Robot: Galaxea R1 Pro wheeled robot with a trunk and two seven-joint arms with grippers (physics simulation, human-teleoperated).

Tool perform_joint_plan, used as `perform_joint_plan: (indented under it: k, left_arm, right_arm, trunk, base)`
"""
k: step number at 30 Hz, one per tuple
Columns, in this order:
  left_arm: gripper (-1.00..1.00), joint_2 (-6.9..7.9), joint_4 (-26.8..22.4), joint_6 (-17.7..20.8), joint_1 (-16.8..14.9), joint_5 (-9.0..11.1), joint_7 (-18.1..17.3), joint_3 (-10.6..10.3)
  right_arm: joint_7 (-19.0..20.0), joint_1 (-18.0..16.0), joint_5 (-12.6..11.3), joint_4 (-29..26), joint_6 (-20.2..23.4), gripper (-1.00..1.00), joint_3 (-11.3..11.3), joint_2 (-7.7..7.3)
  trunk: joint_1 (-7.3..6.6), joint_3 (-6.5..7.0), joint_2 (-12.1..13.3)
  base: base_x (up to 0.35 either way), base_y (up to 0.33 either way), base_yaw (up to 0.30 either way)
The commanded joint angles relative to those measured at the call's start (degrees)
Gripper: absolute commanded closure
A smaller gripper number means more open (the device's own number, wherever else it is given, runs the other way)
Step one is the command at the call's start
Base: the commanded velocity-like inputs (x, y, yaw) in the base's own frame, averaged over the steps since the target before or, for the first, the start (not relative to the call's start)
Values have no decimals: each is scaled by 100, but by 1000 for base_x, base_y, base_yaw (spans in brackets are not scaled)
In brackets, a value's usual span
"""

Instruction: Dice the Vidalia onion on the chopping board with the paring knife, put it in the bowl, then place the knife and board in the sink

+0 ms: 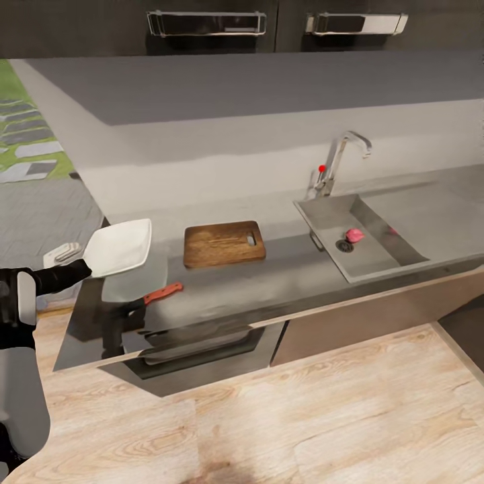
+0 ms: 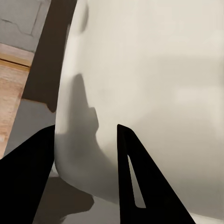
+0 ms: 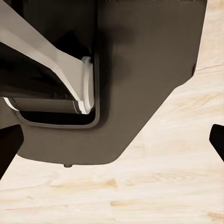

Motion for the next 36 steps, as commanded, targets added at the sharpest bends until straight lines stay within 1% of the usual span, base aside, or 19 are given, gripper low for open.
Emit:
perform_joint_plan:
  k: [1, 24, 28, 31, 36]
  left_arm:
    - [100, 0, -2, 38, -5, 63, 14, 8]
    - [100, -14, 49, 30, -6, 53, 14, -8]
    - [100, -20, 53, 30, -6, 26, 16, -11]
    - [100, -32, 60, 30, -6, -32, 21, -17]
    - [100, -35, 104, 30, -6, -55, 23, -18]
  right_arm:
    - [-37, 4, 52, -10, -1, -100, 3, 1]
    - [-37, 4, 52, -10, 0, -100, 3, 1]
    - [-37, 4, 52, -10, 0, -100, 3, 1]
    - [-37, 4, 52, -10, 2, -100, 3, 1]
    - [-37, 4, 52, -10, 2, -100, 3, 1]
  trunk:
    - [3, 1, -9]
    - [3, 21, -9]
    - [3, 21, -9]
    - [3, 21, -9]
    - [3, 21, -9]
  base:
    - [0, 0, 0]
    - [0, 0, 0]
    - [0, 0, 0]
    - [0, 0, 0]
    - [0, 0, 0]
